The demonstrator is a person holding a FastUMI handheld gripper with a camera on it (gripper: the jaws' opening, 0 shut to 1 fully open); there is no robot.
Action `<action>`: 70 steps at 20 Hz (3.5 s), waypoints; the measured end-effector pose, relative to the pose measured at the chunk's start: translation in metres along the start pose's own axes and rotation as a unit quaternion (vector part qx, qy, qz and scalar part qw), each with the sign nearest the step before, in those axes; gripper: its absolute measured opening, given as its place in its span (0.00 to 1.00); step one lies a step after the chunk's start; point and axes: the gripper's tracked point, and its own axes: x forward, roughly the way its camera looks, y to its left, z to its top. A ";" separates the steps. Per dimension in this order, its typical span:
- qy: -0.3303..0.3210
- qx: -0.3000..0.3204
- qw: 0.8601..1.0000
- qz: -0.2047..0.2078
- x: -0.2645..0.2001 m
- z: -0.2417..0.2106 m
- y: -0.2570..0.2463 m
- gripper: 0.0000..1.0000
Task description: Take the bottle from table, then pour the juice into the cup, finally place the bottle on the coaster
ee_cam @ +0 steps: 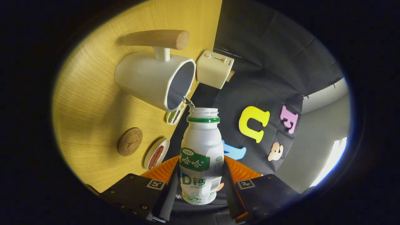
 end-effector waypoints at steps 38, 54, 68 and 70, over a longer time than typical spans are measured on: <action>-0.018 -0.024 0.999 0.012 -0.004 0.001 -0.001 0.68; -0.028 0.088 0.995 0.041 0.001 -0.002 0.008 0.68; -0.032 0.198 0.979 0.038 0.000 -0.003 0.017 0.69; -0.032 0.215 0.975 0.044 0.002 -0.004 0.020 0.68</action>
